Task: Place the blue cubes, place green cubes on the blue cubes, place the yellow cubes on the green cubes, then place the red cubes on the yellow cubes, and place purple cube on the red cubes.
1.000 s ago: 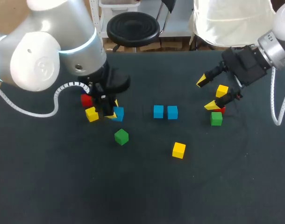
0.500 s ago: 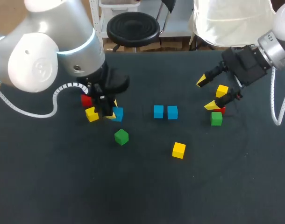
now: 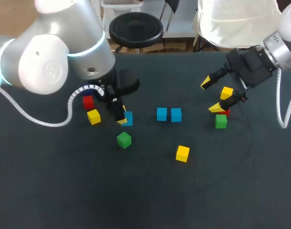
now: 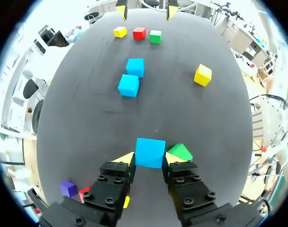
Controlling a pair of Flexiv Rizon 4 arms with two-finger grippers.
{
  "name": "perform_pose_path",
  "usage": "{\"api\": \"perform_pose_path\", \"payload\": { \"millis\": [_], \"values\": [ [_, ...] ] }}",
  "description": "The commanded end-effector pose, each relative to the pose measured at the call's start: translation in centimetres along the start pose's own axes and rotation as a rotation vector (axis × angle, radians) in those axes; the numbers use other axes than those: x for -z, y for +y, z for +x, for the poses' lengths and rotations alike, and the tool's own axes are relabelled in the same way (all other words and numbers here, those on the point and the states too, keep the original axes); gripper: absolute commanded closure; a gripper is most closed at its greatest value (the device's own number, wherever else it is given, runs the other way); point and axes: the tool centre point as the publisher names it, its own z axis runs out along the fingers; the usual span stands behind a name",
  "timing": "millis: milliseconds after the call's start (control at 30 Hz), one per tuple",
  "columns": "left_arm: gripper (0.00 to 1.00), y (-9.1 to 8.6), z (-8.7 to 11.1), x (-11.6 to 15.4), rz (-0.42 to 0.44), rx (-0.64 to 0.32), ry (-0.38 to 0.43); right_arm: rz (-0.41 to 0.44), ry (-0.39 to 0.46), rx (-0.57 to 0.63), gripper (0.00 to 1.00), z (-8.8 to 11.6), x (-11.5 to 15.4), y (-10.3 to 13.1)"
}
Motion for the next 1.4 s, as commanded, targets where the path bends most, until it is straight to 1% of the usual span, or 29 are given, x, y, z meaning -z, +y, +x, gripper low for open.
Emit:
{"api": "perform_pose_path", "payload": {
  "millis": [33, 267, 400, 1267, 1400],
  "values": [
    [1.00, 0.7, -1.5, -0.4, 0.011, 0.005, 0.021, 0.001, -0.001, 0.001, 0.00, 0.0, 0.0, 0.0],
    [1.00, 1.1, -2.7, -1.1, 0.006, 0.065, 0.053, 0.001, -0.001, 0.001, 0.00, 0.0, 0.0, 0.0],
    [1.00, 1.3, -3.0, -1.5, 0.001, 0.104, 0.064, 0.001, -0.001, 0.001, 0.00, 0.0, 0.0, 0.0],
    [1.00, 1.4, -3.2, -1.6, 0.002, 0.093, 0.057, 0.001, -0.001, 0.001, 0.00, 0.0, 0.0, 0.0],
    [1.00, 2.5, -4.2, -1.6, -0.015, 0.117, 0.050, 0.001, -0.001, 0.001, 0.00, 0.0, 0.0, 0.0]
  ]
}}
